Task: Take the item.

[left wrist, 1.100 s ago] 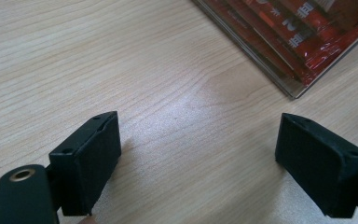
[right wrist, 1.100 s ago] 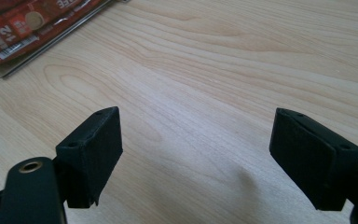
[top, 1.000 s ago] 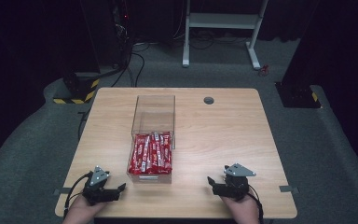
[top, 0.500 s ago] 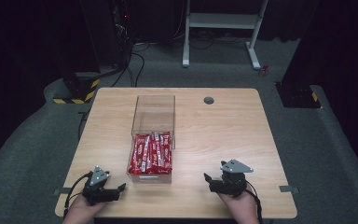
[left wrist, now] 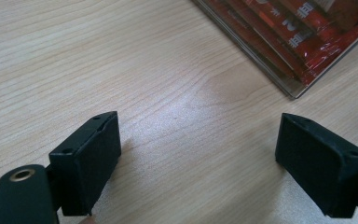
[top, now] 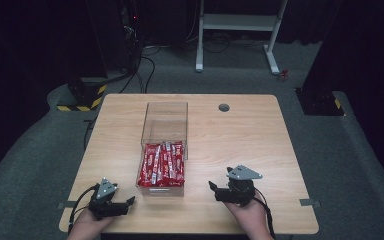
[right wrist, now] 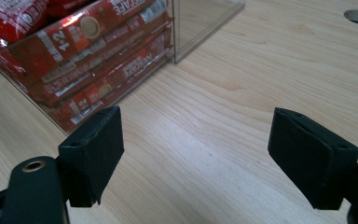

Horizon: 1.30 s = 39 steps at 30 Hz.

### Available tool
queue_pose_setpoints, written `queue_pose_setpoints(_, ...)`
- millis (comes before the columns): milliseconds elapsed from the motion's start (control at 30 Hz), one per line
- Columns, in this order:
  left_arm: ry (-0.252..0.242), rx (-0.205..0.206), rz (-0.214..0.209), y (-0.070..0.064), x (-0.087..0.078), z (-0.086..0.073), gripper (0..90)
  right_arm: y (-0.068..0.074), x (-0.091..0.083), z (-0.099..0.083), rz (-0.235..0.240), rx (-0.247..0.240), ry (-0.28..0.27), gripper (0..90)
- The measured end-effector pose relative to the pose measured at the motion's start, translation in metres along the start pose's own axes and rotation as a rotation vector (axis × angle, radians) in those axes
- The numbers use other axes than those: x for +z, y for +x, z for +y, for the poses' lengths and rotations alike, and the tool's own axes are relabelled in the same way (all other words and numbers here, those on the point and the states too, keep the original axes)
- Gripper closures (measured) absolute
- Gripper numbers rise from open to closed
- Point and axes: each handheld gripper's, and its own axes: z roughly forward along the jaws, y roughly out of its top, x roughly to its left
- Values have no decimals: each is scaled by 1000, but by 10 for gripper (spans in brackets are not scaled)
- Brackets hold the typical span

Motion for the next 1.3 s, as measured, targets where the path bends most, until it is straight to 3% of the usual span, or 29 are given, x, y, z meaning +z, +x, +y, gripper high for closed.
queue_pose_setpoints(1300,1,1,-1,0,0,0,145,29,14,40,101,-33,-48,238)
